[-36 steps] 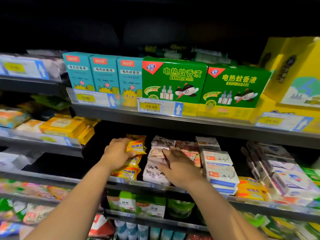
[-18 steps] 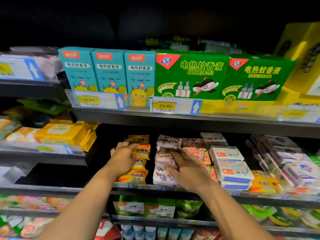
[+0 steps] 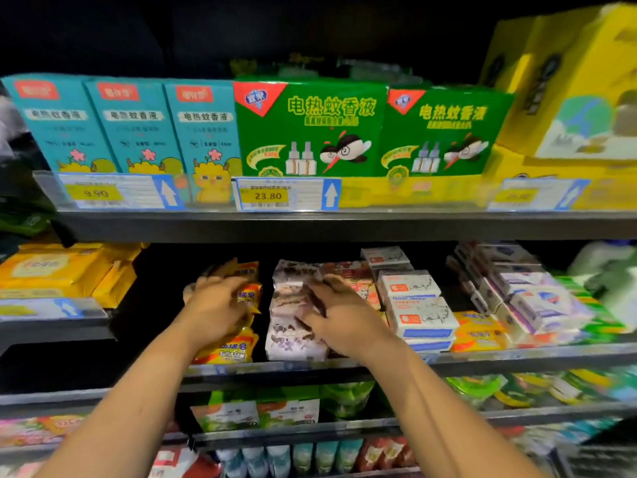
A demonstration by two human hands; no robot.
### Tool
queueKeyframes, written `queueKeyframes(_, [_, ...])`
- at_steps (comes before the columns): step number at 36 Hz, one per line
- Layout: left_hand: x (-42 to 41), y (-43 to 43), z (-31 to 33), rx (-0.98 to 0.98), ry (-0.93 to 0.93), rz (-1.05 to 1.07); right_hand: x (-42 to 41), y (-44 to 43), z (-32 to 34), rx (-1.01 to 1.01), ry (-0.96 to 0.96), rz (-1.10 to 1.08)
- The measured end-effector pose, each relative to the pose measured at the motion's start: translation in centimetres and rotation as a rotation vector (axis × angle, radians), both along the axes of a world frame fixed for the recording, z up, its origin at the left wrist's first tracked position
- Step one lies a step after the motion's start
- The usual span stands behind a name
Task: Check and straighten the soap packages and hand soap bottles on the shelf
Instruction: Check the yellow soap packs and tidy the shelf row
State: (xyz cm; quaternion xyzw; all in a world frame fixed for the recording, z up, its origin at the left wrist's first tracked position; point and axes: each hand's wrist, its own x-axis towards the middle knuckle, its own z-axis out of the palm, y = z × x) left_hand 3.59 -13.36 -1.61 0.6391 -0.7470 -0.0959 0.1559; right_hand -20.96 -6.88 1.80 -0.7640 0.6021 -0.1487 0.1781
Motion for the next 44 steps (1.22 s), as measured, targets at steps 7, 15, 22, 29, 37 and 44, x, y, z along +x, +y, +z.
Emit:
queueKeyframes(7, [-9.0,0.7,4.7,-0.065,0.203,-0.21,-6.7,1.5,4.6,-0.107,0.113,-0.115])
queueKeyframes(15, [-21.4,3.3,5.0,-0.051,0.18,-0.481,-18.2,4.4,3.0,-0.14,0.155,-0.33])
queueKeyframes(22, [-26.9,5.4,3.0,0.07,-0.088,-0.486,-22.9,6.2,-1.9,0.03,0.158,-0.378])
queueKeyframes(29, [-27.5,5.7,1.8,0.134,-0.086,-0.409,-23.5,5.8,-5.4,0.088,0.144,-0.317])
queueKeyframes(37, [-27.3,6.1,1.6,0.135,-0.055,-0.39,-23.7,3.4,-5.6,0.175,0.338,-0.311])
queueKeyframes(44, [-27.3,6.0,1.7,0.137,-0.079,-0.382,-23.1,1.6,-4.4,0.267,0.509,-0.253])
